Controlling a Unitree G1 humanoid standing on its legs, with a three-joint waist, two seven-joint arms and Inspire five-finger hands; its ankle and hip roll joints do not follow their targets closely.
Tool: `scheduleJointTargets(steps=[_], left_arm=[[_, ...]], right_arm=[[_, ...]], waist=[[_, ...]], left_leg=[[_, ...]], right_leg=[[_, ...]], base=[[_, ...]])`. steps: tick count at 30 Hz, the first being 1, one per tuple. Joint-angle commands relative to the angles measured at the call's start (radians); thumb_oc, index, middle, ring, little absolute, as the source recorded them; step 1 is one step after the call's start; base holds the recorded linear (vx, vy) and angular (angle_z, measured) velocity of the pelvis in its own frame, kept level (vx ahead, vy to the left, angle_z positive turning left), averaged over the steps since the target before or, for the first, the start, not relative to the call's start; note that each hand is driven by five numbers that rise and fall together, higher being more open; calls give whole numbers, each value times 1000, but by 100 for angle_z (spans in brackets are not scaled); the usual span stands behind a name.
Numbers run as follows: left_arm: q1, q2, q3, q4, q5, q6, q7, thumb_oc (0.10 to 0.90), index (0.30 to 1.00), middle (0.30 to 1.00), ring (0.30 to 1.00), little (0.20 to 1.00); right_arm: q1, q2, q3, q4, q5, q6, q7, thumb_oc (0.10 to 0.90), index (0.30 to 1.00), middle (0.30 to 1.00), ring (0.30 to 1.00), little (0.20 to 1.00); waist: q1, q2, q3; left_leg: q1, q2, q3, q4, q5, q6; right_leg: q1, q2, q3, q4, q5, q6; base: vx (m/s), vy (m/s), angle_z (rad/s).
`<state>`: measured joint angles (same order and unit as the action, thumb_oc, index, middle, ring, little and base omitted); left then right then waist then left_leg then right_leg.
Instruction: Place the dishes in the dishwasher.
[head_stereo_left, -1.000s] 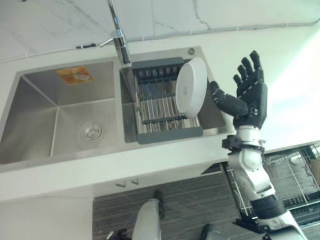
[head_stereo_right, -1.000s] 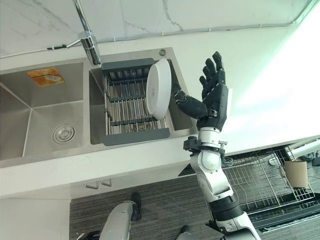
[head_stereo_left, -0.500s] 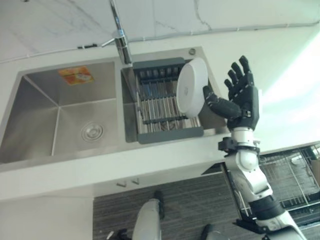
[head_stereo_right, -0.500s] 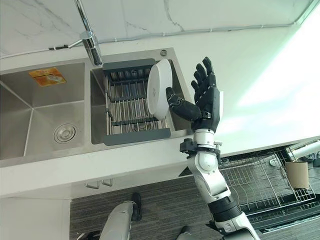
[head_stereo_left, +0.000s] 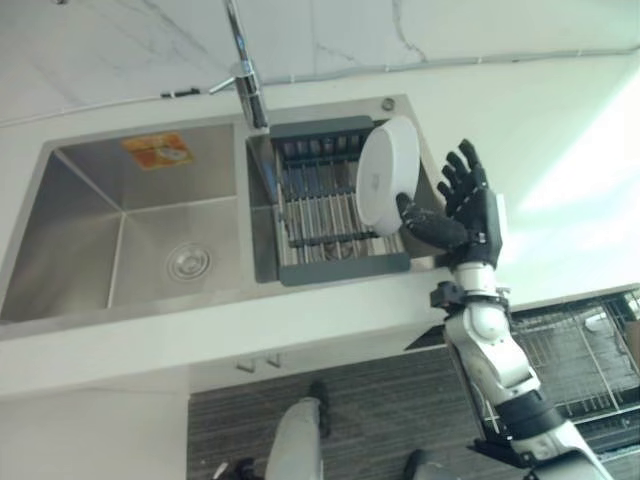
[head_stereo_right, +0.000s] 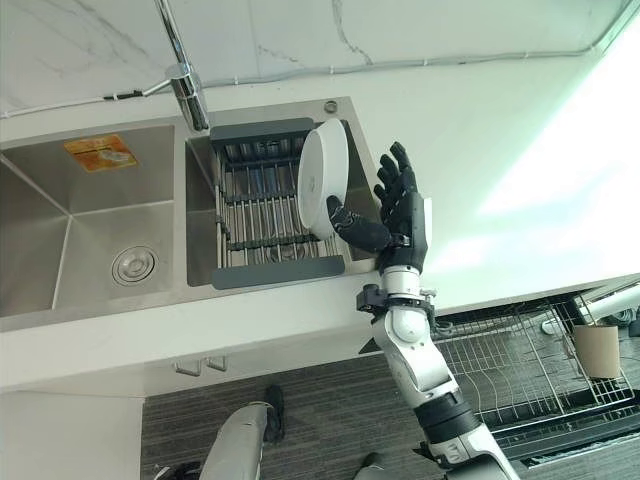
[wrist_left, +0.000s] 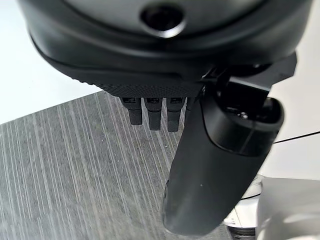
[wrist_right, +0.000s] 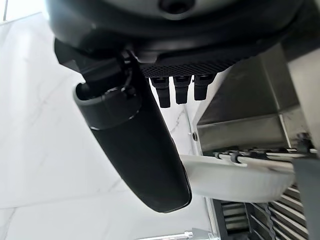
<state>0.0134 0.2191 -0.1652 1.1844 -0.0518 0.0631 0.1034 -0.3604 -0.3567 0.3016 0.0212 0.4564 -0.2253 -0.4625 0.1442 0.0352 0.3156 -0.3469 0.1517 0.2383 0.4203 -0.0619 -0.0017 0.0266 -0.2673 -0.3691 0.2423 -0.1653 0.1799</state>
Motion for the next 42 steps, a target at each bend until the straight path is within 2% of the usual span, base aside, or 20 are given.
scheduleJointTargets(steps=[1,9,18,32,33,34,35,42], left_arm=[[12,46,-60,9,44,2,25,800,900,900,900,900],[7,47,-62,6,35,7,21,800,900,900,900,900],[5,54,-62,-3,48,15,12,800,900,900,900,900],[-6,66,-66,-18,53,30,-1,800,900,900,900,900],[-6,66,-67,-18,54,30,0,800,900,900,900,900],[-6,67,-68,-20,53,30,-1,800,900,900,900,900],[-6,68,-68,-23,54,33,-1,800,900,900,900,900],[-2,64,-68,-23,48,18,3,800,900,900,900,900]], right_arm=[[-80,9,-34,-58,-3,-82,29,800,900,900,900,900],[-99,21,-22,-35,-4,-64,41,800,900,900,900,900],[-125,24,2,8,12,0,108,800,900,900,900,900],[-194,34,7,60,5,51,99,800,900,900,900,900],[-193,33,8,63,3,56,96,712,768,768,768,768],[-195,33,9,68,0,66,89,571,556,556,556,556],[-196,33,10,82,-20,79,69,400,300,300,300,300],[-213,31,0,129,-128,77,-68,400,300,300,300,300]], waist=[[15,1,-33],[21,5,-24],[31,6,-17],[47,9,-9],[48,8,-10],[48,9,-10],[49,9,-10],[51,11,-5]], left_leg=[[0,45,-66,-120,52,-103],[-6,45,-73,-120,55,-106],[-9,39,-89,-120,59,-107],[-13,28,-97,-120,60,-105],[-13,28,-97,-120,60,-105],[-13,27,-97,-120,61,-104],[-12,28,-95,-120,61,-104],[-16,30,-87,-120,63,-104]], right_leg=[[-12,-5,-8,58,-22,-1],[-12,-5,-12,58,-23,-2],[-11,-5,-13,58,-21,-4],[-9,-13,-26,58,-15,-2],[-9,-14,-28,58,-15,-1],[-9,-14,-29,58,-14,-1],[-8,-15,-32,58,-13,-1],[-7,-17,-36,58,-13,0]], base=[[0,0,0],[0,0,0],[5,-2,1],[-4,2,3],[-13,5,3],[-9,1,3],[-11,3,3],[-5,2,1]])
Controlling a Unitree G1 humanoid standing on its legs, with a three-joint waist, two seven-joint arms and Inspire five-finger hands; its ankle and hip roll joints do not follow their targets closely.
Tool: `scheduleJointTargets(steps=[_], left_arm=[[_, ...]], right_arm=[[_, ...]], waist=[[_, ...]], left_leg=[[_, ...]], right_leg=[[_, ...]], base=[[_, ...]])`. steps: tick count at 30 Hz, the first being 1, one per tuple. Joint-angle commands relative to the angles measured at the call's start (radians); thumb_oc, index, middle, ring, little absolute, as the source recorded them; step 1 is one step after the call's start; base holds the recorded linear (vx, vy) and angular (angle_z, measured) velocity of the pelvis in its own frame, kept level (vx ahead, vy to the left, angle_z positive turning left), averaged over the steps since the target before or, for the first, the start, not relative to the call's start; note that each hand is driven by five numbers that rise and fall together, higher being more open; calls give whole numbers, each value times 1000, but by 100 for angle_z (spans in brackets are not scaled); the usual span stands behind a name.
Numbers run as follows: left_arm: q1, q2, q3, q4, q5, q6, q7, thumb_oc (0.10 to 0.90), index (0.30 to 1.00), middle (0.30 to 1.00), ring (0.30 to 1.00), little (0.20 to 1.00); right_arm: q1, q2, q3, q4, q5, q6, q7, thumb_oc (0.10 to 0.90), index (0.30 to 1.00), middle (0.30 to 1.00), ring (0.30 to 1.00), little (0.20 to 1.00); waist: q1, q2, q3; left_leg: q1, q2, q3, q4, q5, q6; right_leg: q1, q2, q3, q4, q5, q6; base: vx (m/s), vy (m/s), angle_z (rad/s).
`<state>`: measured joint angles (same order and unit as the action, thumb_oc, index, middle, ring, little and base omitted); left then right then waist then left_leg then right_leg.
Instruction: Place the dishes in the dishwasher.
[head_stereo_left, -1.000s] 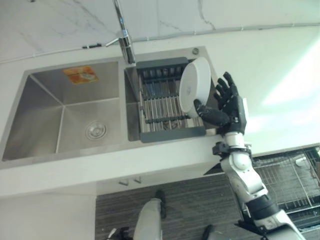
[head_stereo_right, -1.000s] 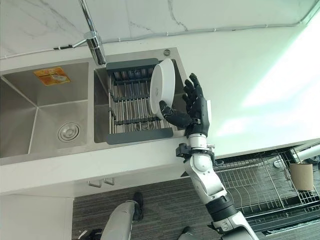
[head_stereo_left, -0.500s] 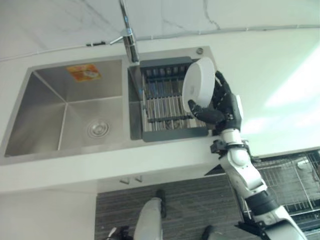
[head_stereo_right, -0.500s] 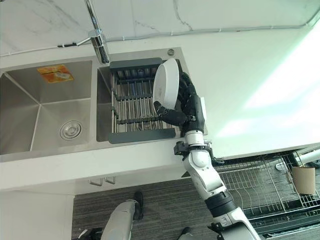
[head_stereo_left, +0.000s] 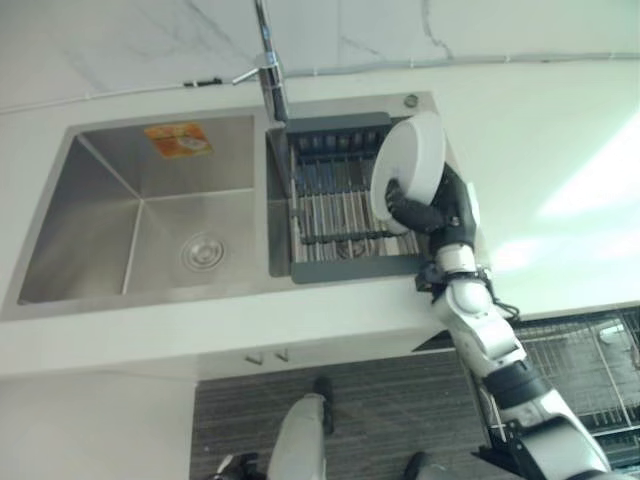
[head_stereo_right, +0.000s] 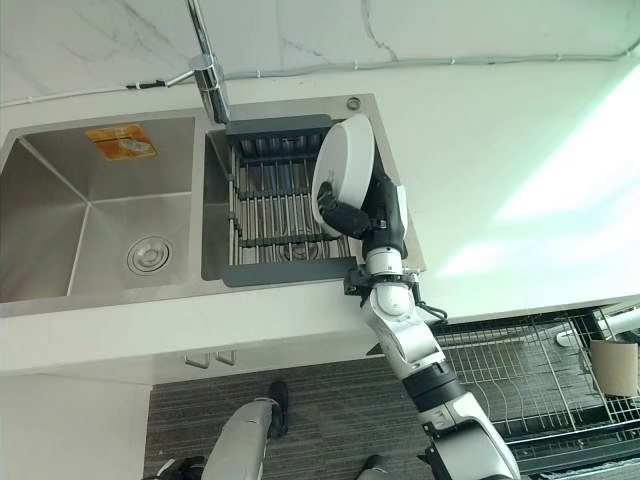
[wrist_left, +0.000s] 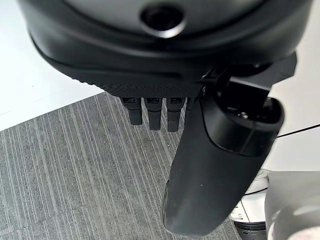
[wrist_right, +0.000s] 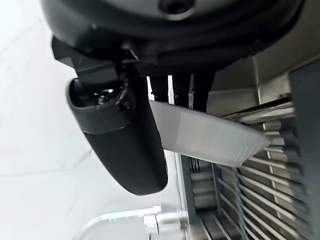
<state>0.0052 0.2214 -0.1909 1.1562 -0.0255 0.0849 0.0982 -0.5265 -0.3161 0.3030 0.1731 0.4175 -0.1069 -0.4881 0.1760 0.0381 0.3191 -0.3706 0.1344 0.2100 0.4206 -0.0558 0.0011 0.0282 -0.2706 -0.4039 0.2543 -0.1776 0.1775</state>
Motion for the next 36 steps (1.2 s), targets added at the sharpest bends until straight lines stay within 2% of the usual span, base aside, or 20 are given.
scheduleJointTargets(steps=[1,3,4,8,12,14,15,16,17,18,23,26,31,36], left_arm=[[6,62,-43,4,22,-4,9,800,900,900,900,900],[8,59,-44,0,26,-7,10,800,900,900,900,900],[7,59,-43,-3,24,-9,9,800,900,900,900,900],[6,55,-41,-3,33,-12,11,800,900,900,900,900],[-1,49,-47,11,72,-12,15,800,900,900,900,900],[-5,47,-52,16,87,-12,18,800,900,900,900,900],[-10,45,-56,19,104,-4,20,800,900,900,900,900],[-21,41,-70,28,131,11,21,800,900,900,900,900],[-22,41,-72,29,136,13,19,800,900,900,900,900],[-34,40,-85,36,157,28,18,800,900,900,900,900],[-70,35,-130,43,182,60,-3,800,900,900,900,900],[-86,31,-159,35,166,63,-21,800,900,900,900,900],[-114,7,-207,5,163,51,-76,800,900,900,900,900],[-104,-9,-241,-12,191,38,-98,800,900,900,900,900]], right_arm=[[-47,-10,-1,-22,-93,-43,-47,400,300,300,300,300],[-45,-14,-2,-13,-132,-63,-108,400,300,300,300,300],[-46,-15,-1,-5,-160,-98,-148,400,300,300,300,300],[-39,-12,-4,-12,-193,-180,-168,400,300,300,300,300],[-23,-2,6,-32,-191,-306,-147,400,300,300,300,300],[-12,1,7,-44,-177,-345,-138,400,300,300,300,300],[7,0,1,-67,-158,-385,-111,400,300,300,300,300],[36,0,-9,-113,-84,-435,-47,400,300,300,300,300],[40,0,-11,-119,-75,-438,-39,400,300,300,300,300],[64,-4,-22,-172,-14,-453,12,400,300,300,300,300],[136,-32,-60,-294,179,-444,150,400,300,300,300,300],[177,-52,-92,-337,258,-464,204,400,300,300,300,300],[275,-100,-204,-443,309,-459,228,400,300,300,300,300],[357,-134,-304,-456,320,-479,213,400,300,300,300,300]], waist=[[19,8,-8],[22,9,-8],[24,9,-8],[22,6,-17],[12,0,-44],[3,-2,-54],[-12,-4,-65],[-45,-8,-79],[-48,-8,-81],[-82,-12,-89],[-174,-24,-108],[-224,-29,-116],[-315,-32,-121],[-358,-36,-120]], left_leg=[[7,47,-58,-121,57,-107],[7,46,-55,-121,57,-105],[6,44,-53,-121,56,-104],[13,45,-51,-121,52,-104],[32,55,-46,-121,46,-106],[40,62,-41,-121,44,-108],[52,71,-34,-121,41,-111],[71,90,-19,-121,38,-117],[73,92,-18,-121,37,-117],[92,110,-2,-121,34,-123],[145,154,45,-121,26,-137],[177,179,77,-121,19,-143],[224,212,119,-121,3,-148],[250,221,136,-121,-8,-150]], right_leg=[[-8,-14,-1,46,-1,3],[-7,-14,-4,46,-1,3],[-7,-13,-5,46,-1,4],[-8,-11,-5,46,-2,5],[-7,-5,1,46,-3,3],[-9,-2,4,46,-3,2],[-15,2,12,46,-2,0],[-29,10,30,46,3,-4],[-31,12,33,46,3,-5],[-46,22,51,46,7,-9],[-82,43,114,46,15,-13],[-89,56,147,46,15,-15],[-101,88,212,46,14,-23],[-116,96,246,46,21,-21]], base=[[-26,4,3],[-51,-3,7],[-68,-14,12],[-64,-35,7],[-60,-62,-1],[-50,-66,-13],[-96,-116,-13],[-90,-106,-4],[-112,-108,-41],[-74,-55,-44],[-57,-39,-49],[-23,-35,-56],[-17,-44,-51],[-3,-25,-38]])
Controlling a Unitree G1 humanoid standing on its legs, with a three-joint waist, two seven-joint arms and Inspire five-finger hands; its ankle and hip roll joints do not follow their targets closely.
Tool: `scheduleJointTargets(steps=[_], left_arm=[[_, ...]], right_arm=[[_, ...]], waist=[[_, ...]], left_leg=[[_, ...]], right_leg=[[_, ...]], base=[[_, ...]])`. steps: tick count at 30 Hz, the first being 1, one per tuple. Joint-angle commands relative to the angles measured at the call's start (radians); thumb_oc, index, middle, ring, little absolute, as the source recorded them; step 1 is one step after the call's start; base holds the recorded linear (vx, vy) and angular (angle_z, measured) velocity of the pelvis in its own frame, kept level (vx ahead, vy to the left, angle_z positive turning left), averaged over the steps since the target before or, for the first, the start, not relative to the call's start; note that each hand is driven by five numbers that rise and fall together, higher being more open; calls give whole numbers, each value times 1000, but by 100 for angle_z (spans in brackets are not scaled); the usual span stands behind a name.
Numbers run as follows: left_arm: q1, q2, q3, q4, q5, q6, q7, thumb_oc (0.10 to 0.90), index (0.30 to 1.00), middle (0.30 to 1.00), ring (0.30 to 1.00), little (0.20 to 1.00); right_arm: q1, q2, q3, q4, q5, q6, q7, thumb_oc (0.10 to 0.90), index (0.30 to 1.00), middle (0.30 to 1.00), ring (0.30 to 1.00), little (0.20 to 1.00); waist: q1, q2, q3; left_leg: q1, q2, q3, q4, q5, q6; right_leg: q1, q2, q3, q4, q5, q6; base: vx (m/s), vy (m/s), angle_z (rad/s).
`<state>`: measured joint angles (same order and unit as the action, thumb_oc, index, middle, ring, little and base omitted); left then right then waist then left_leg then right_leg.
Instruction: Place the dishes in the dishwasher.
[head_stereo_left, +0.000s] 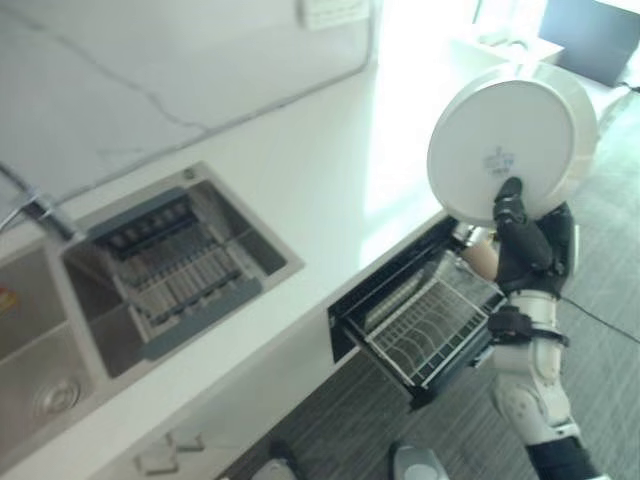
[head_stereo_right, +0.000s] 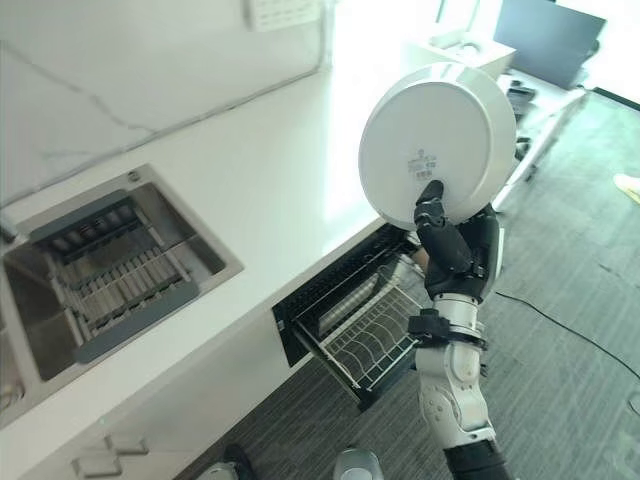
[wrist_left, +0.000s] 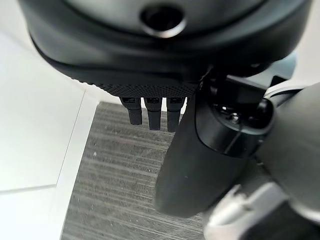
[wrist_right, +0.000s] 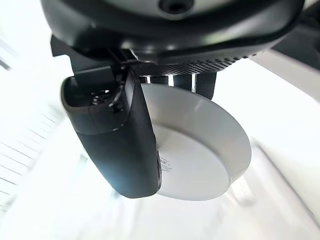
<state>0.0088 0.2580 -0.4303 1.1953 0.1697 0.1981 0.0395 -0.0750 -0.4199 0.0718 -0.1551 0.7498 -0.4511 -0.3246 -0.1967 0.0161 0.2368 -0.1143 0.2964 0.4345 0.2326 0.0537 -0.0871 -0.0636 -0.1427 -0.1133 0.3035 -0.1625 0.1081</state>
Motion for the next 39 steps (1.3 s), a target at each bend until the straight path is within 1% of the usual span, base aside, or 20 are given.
scheduleJointTargets(steps=[1,2,4,6,8,11,15,18,22,26,29,32,33,34,35,36,37,38,39], left_arm=[[-103,-49,-10,-54,1,-74,-41,800,900,900,900,900],[-92,-52,-19,-59,-6,-74,-34,800,900,900,900,900],[-86,-53,-17,-64,-14,-69,-32,800,900,900,900,900],[-78,-50,-8,-59,-16,-69,-31,800,900,900,900,900],[-75,-45,-2,-60,-6,-69,-32,800,900,900,900,900],[-68,-33,4,-62,-26,-59,-41,800,900,900,900,900],[-51,-32,15,-53,-46,-54,-44,800,900,900,900,900],[-43,-25,24,-66,-58,-37,-47,800,900,900,900,900],[-36,-19,38,-74,-67,-31,-54,800,900,900,900,900],[-32,-18,44,-79,-74,-31,-55,800,900,900,900,900],[-29,-18,46,-87,-89,-29,-59,800,900,900,900,900],[-30,-19,55,-96,-117,-24,-65,800,900,900,900,900],[-32,-20,60,-102,-108,-25,-67,800,900,900,900,900],[-33,-19,58,-104,-97,-26,-69,800,900,900,900,900],[-31,-15,50,-111,-87,-30,-69,800,900,900,900,900],[-28,-16,48,-117,-99,-26,-69,800,900,900,900,900],[-27,-17,50,-119,-108,-28,-67,800,900,900,900,900],[-27,-18,52,-120,-113,-27,-67,800,900,900,900,900],[-27,-18,56,-125,-112,-26,-70,800,900,900,900,900]], right_arm=[[-77,-36,-94,-127,-5,-134,52,400,300,300,300,300],[-49,-45,-130,-119,-5,-130,48,400,300,300,300,300],[-32,-49,-149,-110,3,-128,50,400,300,300,300,300],[-1,-53,-185,-86,25,-122,63,400,300,300,300,300],[15,-54,-201,-68,30,-112,74,400,300,300,300,300],[32,-55,-208,-37,54,-91,96,400,300,300,300,300],[38,-36,-183,4,96,-58,122,400,300,300,300,300],[48,-16,-148,10,80,-17,111,400,300,300,300,300],[51,-14,-118,24,48,20,108,400,300,300,300,300],[48,-16,-97,47,24,36,107,400,300,300,300,300],[45,-9,-71,78,19,57,81,400,300,300,300,300],[48,-2,-53,118,-21,60,55,400,300,300,300,300],[52,5,-46,144,-57,71,20,400,300,300,300,300],[52,6,-43,159,-59,63,14,400,300,300,300,300],[54,14,-36,217,-95,44,-30,400,300,300,300,300],[56,21,-26,269,-92,38,-43,400,300,300,300,300],[55,28,-22,313,-81,33,-34,400,300,300,300,300],[56,32,-21,332,-89,39,-30,400,300,300,300,300],[60,39,-16,360,-108,28,-23,400,300,300,300,300]], waist=[[7,-14,-38],[-8,-15,-38],[-16,-14,-37],[-32,-12,-36],[-37,-9,-35],[-39,-3,-32],[-31,2,-26],[-19,12,-16],[-8,21,-3],[1,28,6],[9,36,20],[14,40,29],[17,41,35],[18,41,38],[21,41,45],[24,43,51],[26,44,56],[27,44,59],[31,45,63]], left_leg=[[-2,61,-84,67,-120,-62],[5,64,-77,67,-123,-63],[9,67,-72,67,-125,-64],[16,73,-61,67,-127,-66],[19,75,-56,67,-128,-68],[20,71,-55,67,-129,-68],[19,58,-67,67,-132,-66],[8,40,-84,67,-135,-61],[-6,25,-100,67,-132,-57],[-18,14,-112,67,-130,-56],[-29,3,-125,67,-127,-55],[-37,-5,-134,67,-125,-54],[-41,-10,-140,67,-126,-51],[-43,-11,-141,67,-125,-51],[-48,-15,-146,67,-123,-51],[-51,-16,-148,67,-120,-52],[-54,-16,-149,67,-117,-52],[-55,-15,-150,67,-116,-51],[-57,-16,-152,67,-113,-51]], right_leg=[[-27,-31,-40,-4,8,49],[-33,-30,-33,-4,10,50],[-37,-31,-29,-4,12,51],[-44,-31,-25,-4,15,52],[-47,-33,-26,-4,18,53],[-51,-38,-28,-4,20,55],[-54,-47,-33,-4,25,58],[-56,-56,-46,-4,25,58],[-55,-63,-56,-4,23,55],[-56,-69,-63,-4,23,55],[-60,-75,-68,-4,25,54],[-61,-77,-70,-4,24,52],[-60,-77,-70,-4,23,51],[-60,-77,-71,-4,23,50],[-61,-76,-74,-4,22,50],[-60,-76,-77,-4,21,48],[-59,-75,-78,-4,20,46],[-57,-75,-80,-4,19,45],[-55,-74,-82,-4,19,43]], base=[[5,-38,-17],[7,-36,-24],[13,-26,-27],[30,-33,-27],[31,-29,-10],[42,-21,0],[57,-30,4],[50,-19,17],[35,2,21],[27,17,12],[29,41,7],[38,38,5],[20,12,5],[13,16,6],[2,28,7],[6,41,7],[9,36,6],[9,22,6],[11,10,5]])
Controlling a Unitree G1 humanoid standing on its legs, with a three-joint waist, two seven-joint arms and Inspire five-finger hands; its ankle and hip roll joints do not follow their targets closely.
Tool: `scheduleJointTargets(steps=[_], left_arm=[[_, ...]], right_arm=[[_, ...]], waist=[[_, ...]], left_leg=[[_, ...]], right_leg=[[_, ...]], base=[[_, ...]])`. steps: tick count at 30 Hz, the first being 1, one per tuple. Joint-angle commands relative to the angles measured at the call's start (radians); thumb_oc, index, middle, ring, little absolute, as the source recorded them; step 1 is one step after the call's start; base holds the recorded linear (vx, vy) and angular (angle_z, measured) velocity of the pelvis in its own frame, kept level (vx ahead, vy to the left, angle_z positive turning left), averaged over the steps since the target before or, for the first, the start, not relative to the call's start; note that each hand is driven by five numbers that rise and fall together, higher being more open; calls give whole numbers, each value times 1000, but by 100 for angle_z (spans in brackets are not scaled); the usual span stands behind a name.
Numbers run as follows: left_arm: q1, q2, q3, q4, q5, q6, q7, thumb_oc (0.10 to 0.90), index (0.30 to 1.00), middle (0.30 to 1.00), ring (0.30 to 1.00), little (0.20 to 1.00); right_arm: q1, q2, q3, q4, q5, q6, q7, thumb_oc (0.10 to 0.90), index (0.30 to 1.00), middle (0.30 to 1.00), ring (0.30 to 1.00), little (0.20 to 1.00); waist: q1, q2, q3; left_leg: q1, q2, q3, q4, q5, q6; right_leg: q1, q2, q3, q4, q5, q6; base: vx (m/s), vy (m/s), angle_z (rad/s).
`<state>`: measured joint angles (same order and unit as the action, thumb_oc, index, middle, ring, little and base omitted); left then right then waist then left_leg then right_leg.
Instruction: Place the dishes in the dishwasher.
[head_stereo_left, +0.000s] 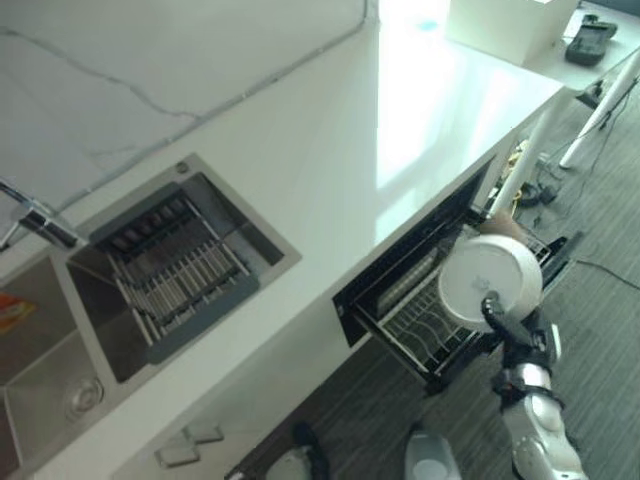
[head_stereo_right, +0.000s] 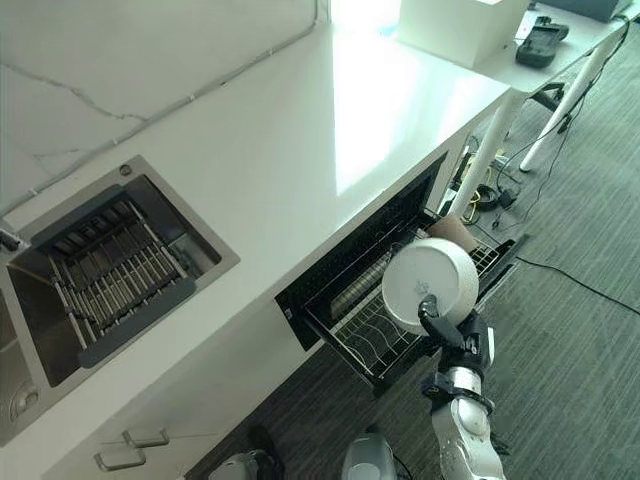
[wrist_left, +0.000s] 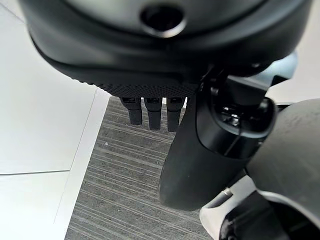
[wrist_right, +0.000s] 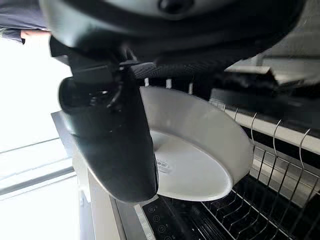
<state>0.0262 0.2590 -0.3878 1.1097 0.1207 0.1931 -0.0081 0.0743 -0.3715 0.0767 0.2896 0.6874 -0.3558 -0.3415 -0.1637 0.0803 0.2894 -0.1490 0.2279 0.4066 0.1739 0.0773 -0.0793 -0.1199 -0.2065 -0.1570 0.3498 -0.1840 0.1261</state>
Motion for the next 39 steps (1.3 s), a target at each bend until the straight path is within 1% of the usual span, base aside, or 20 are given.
scheduleJointTargets(steps=[1,4,6,10,11,14,16,17,20,23,24,25,27,29,30,31,33,37,38,39], left_arm=[[-44,-19,15,-40,-62,-20,-24,800,900,900,900,900],[-34,-16,21,-50,-64,6,-46,800,900,900,900,900],[-28,-18,29,-45,-55,6,-51,800,900,900,900,900],[-27,-16,32,-42,-33,3,-60,800,900,900,900,900],[-24,-12,31,-41,-27,6,-65,800,900,900,900,900],[-21,-7,28,-42,-23,9,-67,800,900,900,900,900],[-22,-4,27,-50,-25,14,-69,800,900,900,900,900],[-20,-3,30,-51,-25,15,-71,800,900,900,900,900],[-18,-1,35,-50,-25,9,-72,800,900,900,900,900],[-20,0,45,-54,-16,10,-77,800,900,900,900,900],[-23,5,47,-58,-8,13,-80,800,900,900,900,900],[-28,9,46,-61,-8,16,-82,800,900,900,900,900],[-38,17,43,-59,-11,18,-88,800,900,900,900,900],[-43,21,34,-46,-25,24,-89,800,900,900,900,900],[-46,24,31,-45,-25,25,-92,800,900,900,900,900],[-55,27,24,-43,-25,24,-95,800,900,900,900,900],[-67,34,15,-40,-28,17,-96,800,900,900,900,900],[-97,54,5,-50,-49,19,-105,800,900,900,900,900],[-106,60,7,-56,-55,21,-108,800,900,900,900,900],[-118,67,7,-59,-65,18,-111,800,900,900,900,900]], right_arm=[[-89,-7,-20,-77,-55,-69,-3,400,300,300,300,300],[-94,-8,-12,-51,-110,-66,3,400,300,300,300,300],[-108,-19,-7,-38,-157,-56,3,400,300,300,300,300],[-153,-72,-9,-38,-239,-23,7,400,300,300,300,300],[-173,-98,-12,-40,-259,-7,6,400,300,300,300,300],[-206,-144,-22,-52,-288,18,-3,400,300,300,300,300],[-223,-168,-33,-66,-341,14,-27,400,300,300,300,300],[-233,-188,-41,-85,-412,-9,-70,400,300,300,300,300],[-226,-226,-54,-138,-506,-20,-113,400,300,300,300,300],[-216,-268,-65,-186,-572,24,-124,400,300,300,300,300],[-227,-286,-61,-175,-584,62,-123,400,300,300,300,300],[-239,-295,-59,-168,-590,76,-129,400,300,300,300,300],[-276,-306,-46,-140,-629,107,-155,400,300,300,300,300],[-327,-320,-24,-81,-663,175,-160,400,300,300,300,300],[-353,-330,-10,-51,-685,189,-160,400,300,300,300,300],[-391,-343,12,-13,-705,217,-158,400,300,300,300,300],[-441,-360,42,54,-714,222,-171,400,300,300,300,300],[-518,-395,68,138,-745,224,-169,400,300,300,300,300],[-541,-404,78,156,-759,229,-185,400,300,300,300,300],[-568,-417,91,175,-771,250,-209,400,300,300,300,300]], waist=[[-1,-19,11],[13,-18,16],[24,-20,17],[43,-24,18],[51,-26,16],[62,-32,15],[67,-33,18],[69,-34,19],[69,-35,22],[71,-35,29],[77,-37,34],[80,-39,37],[90,-41,41],[103,-46,40],[110,-48,42],[120,-49,45],[134,-49,53],[153,-47,77],[158,-45,87],[163,-44,99]], left_leg=[[-24,53,-126,126,-135,-59],[-26,50,-135,126,-132,-57],[-30,49,-143,126,-130,-58],[-35,52,-151,126,-128,-61],[-36,53,-153,126,-127,-62],[-37,55,-155,126,-125,-63],[-39,56,-155,126,-124,-63],[-40,57,-154,126,-123,-64],[-42,58,-150,126,-121,-64],[-47,55,-150,126,-120,-62],[-49,52,-153,126,-121,-62],[-50,50,-155,126,-122,-60],[-52,43,-163,126,-126,-59],[-49,35,-171,126,-129,-58],[-51,33,-175,126,-128,-58],[-55,33,-180,126,-125,-58],[-61,33,-185,126,-123,-58],[-80,25,-198,126,-121,-56],[-88,21,-203,126,-120,-55],[-97,17,-208,126,-118,-53]], right_leg=[[3,-10,-40,-50,40,24],[12,-9,-50,-50,38,21],[15,-9,-57,-50,36,19],[22,-8,-73,-50,32,16],[25,-8,-78,-50,30,16],[31,-4,-87,-50,28,14],[31,-3,-90,-50,28,14],[33,-2,-92,-50,27,14],[33,-2,-94,-50,28,14],[33,-3,-96,-50,28,14],[33,-5,-99,-50,30,15],[31,-6,-98,-50,31,15],[27,-6,-99,-50,33,18],[29,-6,-101,-50,36,22],[29,-8,-103,-50,38,23],[30,-10,-108,-50,39,23],[28,-11,-115,-50,40,22],[12,-13,-123,-50,46,23],[3,-13,-124,-50,49,23],[-7,-12,-124,-50,53,24]], base=[[14,3,4],[18,-8,10],[2,-19,20],[-5,-14,4],[4,-38,9],[6,-25,4],[-7,-12,7],[-5,1,8],[-5,15,6],[-9,0,2],[-39,-17,7],[-56,-31,6],[-44,-23,3],[20,-12,6],[12,-21,11],[-14,-19,14],[-40,-19,10],[-106,-19,8],[-158,-17,14],[-169,-10,11]])
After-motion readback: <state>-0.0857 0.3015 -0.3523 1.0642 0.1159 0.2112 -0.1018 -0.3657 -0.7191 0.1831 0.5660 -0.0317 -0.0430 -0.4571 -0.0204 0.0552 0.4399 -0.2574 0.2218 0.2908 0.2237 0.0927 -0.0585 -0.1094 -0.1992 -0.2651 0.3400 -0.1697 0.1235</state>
